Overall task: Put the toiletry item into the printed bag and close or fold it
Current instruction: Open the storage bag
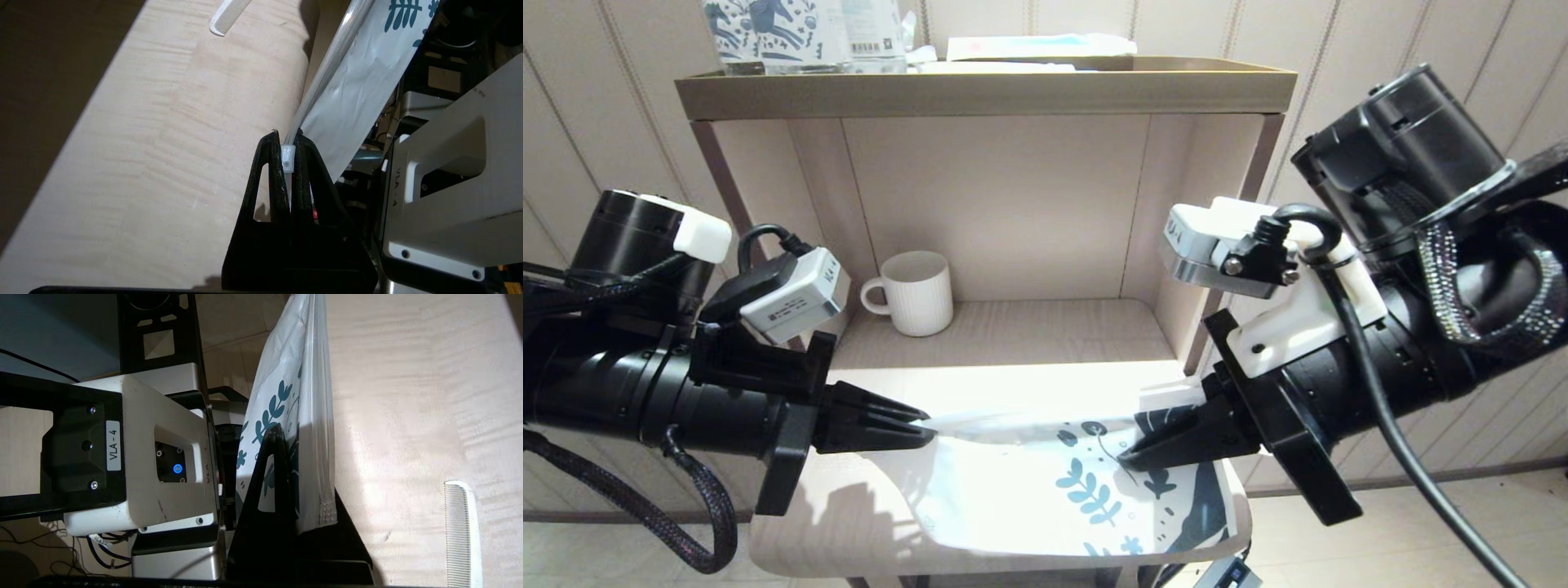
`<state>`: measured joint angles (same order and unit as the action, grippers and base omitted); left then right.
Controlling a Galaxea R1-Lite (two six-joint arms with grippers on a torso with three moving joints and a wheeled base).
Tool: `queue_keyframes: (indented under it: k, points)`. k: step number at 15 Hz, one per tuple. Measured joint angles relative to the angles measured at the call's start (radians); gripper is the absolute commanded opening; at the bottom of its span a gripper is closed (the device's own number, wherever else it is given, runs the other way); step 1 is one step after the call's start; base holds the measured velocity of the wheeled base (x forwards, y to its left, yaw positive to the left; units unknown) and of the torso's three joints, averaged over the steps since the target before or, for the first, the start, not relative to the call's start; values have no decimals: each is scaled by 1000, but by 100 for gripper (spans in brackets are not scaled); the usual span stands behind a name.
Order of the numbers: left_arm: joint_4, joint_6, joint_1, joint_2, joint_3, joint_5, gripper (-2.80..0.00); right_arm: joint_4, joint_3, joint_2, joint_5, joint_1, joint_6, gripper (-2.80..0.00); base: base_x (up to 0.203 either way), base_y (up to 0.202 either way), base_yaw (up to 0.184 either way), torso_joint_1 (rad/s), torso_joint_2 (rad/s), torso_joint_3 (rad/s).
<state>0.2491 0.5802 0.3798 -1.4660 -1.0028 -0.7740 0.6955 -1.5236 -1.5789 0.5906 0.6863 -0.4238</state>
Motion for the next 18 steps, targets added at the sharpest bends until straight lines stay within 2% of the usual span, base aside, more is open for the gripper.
queue_keyframes:
  k: [7, 18]
  points:
    - [0, 0, -15, 23, 31, 1, -280, -45, 62, 33, 3, -9, 0, -280, 0, 0, 0, 0, 0, 0]
    - [-13, 1, -42, 39, 55, -1, -280, -47, 70, 38, 10, -16, 1, -280, 0, 0, 0, 0, 0, 0]
